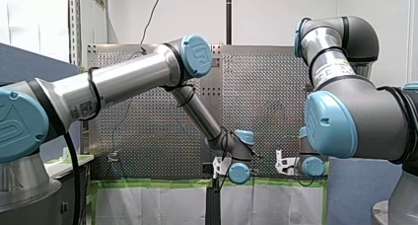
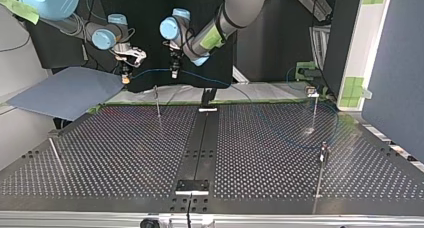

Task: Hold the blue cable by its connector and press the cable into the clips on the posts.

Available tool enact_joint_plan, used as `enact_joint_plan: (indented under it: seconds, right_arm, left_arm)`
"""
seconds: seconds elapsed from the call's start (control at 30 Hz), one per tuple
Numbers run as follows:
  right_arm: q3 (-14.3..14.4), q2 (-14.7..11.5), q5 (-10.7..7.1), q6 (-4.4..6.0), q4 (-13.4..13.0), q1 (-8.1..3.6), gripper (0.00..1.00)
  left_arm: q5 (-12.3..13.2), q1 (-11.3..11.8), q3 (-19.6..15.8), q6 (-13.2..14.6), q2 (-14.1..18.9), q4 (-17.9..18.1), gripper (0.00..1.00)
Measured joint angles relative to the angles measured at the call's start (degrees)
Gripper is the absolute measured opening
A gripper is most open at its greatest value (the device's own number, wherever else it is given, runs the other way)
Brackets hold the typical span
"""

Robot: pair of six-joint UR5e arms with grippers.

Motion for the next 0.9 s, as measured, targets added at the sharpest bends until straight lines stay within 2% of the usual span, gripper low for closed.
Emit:
enact_joint_plan:
  seconds: [0.3, 0.47, 0.73, 0.9]
  right_arm:
    - [-0.84, 0.01, 0.73, 1.01, 0.10, -0.06, 0.00]
    - [-1.88, 0.01, 0.81, 1.00, 0.13, -0.19, 0.00]
    - [-2.30, 0.01, 0.72, 1.04, 0.14, -0.33, 0.00]
    - [-2.31, 0.01, 0.67, 0.68, 0.07, -0.17, 0.00]
  left_arm:
    - [2.70, 1.14, 2.21, -1.32, -0.52, 0.20, 0.03]
    - [4.22, 1.79, 3.41, -3.07, -1.90, -0.32, 0.03]
    - [4.52, 2.54, 4.70, -4.24, -3.29, -0.94, 0.03]
    - [4.80, 3.19, 4.97, -4.72, -3.32, -0.91, 0.03]
